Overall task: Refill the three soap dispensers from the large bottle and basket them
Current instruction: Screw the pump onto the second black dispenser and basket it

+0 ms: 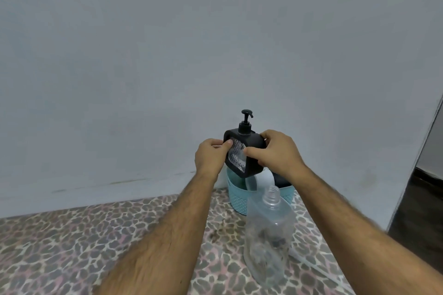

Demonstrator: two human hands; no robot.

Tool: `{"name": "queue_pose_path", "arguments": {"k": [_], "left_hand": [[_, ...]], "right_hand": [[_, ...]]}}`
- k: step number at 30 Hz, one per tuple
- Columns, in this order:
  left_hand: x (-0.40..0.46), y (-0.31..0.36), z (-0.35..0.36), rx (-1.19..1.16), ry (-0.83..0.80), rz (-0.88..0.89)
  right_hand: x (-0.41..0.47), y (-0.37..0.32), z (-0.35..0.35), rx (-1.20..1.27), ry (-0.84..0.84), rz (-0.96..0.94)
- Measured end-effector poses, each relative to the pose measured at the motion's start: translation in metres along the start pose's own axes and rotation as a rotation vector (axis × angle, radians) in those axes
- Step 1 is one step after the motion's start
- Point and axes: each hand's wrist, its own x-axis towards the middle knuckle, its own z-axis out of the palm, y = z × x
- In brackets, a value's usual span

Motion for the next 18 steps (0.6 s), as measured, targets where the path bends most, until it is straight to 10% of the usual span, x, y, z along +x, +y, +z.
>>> {"name": "queue_pose_path", "arguments": {"k": [18], "left_hand": [[0.003, -0.051, 0.019, 0.154, -0.404, 0.043]], "right_hand": [[0.002, 0.054, 0.053, -0.094, -0.075, 0.111]]}}
